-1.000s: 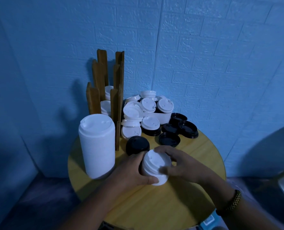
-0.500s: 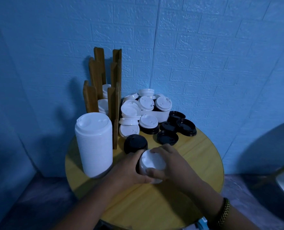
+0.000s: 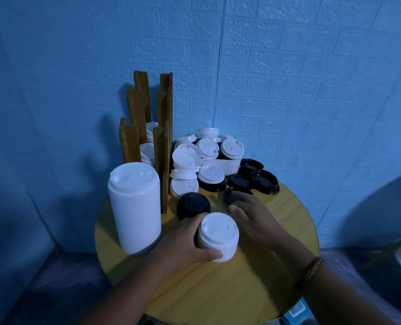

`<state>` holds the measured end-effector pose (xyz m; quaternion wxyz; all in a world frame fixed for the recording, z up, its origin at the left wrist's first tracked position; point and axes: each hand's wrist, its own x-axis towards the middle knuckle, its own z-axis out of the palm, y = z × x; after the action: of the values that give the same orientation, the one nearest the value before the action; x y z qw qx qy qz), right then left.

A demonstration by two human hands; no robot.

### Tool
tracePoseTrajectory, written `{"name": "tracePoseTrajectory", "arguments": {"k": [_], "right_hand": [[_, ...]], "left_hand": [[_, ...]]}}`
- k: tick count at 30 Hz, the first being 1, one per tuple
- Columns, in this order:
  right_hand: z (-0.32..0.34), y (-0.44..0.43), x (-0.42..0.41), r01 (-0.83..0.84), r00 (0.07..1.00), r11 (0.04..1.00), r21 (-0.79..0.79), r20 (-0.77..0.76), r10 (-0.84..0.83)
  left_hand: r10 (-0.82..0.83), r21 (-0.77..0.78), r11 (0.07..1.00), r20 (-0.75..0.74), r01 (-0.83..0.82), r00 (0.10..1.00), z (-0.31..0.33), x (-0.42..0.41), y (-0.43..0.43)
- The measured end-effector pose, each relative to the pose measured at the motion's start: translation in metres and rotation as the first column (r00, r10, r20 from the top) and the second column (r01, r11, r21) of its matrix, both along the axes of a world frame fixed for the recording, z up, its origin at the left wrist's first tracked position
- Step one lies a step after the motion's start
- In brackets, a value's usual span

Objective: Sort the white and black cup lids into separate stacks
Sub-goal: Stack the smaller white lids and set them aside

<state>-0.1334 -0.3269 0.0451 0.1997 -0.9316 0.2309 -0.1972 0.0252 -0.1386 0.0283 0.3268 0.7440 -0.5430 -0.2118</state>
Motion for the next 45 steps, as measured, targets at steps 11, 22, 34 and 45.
{"name": "tracePoseTrajectory", "arguments": {"k": [11, 22, 34, 45], "right_hand": [[0.003, -0.012, -0.007, 0.155, 0.832, 0.876, 0.458, 0.417, -0.366], [0.013, -0.028, -0.031, 0.601, 0.791, 0.707, 0.374, -0.149, -0.593], [0.049, 0.024, 0.063, -0.254, 0.96, 0.921, 0.294, -0.039, 0.277], [0.037, -0.002, 0.014, -0.08, 0.975, 0.991, 0.106, -0.197, 0.1]], "left_hand": [[0.0, 0.006, 1.0, 0.024, -0.001, 1.0, -0.001, 0.001, 0.0], [0.004, -0.006, 1.0, 0.022, -0.004, 1.0, -0.004, 0.002, -0.001], [-0.004, 0.006, 1.0, 0.078, 0.003, 0.997, 0.004, -0.001, 0.003], [0.003, 0.019, 1.0, 0.061, -0.004, 0.998, 0.005, 0.0, 0.003]]}}
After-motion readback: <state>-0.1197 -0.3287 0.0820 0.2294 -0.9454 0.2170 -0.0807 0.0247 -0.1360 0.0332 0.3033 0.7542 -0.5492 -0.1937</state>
